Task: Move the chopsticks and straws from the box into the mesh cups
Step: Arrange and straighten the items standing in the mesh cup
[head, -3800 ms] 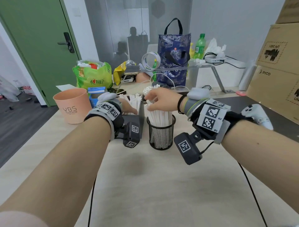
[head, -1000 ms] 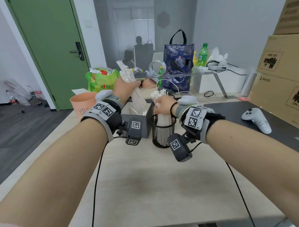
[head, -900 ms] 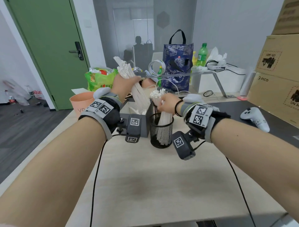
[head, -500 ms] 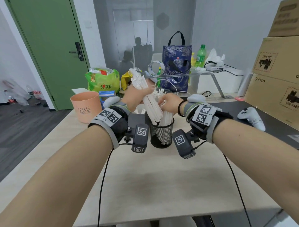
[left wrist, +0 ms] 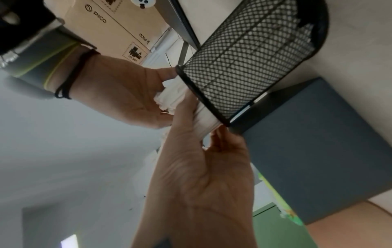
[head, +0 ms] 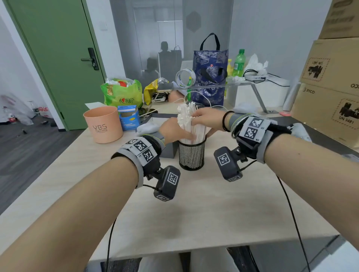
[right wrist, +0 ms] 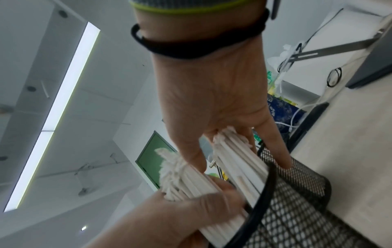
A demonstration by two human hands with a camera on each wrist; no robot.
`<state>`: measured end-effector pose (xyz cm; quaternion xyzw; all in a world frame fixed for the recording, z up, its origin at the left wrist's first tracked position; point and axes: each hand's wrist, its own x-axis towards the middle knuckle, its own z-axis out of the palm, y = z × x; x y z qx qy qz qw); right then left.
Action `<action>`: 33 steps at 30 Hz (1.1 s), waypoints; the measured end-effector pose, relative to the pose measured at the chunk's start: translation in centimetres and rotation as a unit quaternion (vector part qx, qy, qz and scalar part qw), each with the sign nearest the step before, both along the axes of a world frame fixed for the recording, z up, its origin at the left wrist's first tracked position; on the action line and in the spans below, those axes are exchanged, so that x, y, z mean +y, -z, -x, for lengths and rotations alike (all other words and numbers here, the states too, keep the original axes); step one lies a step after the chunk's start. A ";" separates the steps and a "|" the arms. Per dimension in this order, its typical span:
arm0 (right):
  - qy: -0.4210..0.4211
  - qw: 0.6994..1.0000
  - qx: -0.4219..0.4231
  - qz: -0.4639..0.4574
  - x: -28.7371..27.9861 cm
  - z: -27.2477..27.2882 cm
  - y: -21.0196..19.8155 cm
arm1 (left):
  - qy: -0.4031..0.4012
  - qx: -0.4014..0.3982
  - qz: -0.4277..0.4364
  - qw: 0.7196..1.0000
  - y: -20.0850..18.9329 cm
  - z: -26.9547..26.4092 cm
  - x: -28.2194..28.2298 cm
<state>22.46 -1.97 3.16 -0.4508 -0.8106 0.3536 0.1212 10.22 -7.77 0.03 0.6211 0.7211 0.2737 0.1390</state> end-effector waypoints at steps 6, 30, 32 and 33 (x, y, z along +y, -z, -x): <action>0.008 0.995 0.043 0.085 -0.4 -1.3 0.1 | 0.028 -0.119 -0.073 0.990 -1.4 0.1 0.2; 0.024 0.981 0.020 -0.192 0.8 2.3 3.8 | 0.025 -0.232 -0.030 0.972 -3.8 3.9 1.7; 0.030 0.982 0.025 -0.183 1.6 2.2 3.8 | -0.049 -0.206 -0.048 0.976 -3.6 6.3 2.0; 0.030 0.983 0.025 -0.180 2.0 2.1 3.8 | -0.094 -0.188 -0.046 0.977 -3.8 7.2 2.6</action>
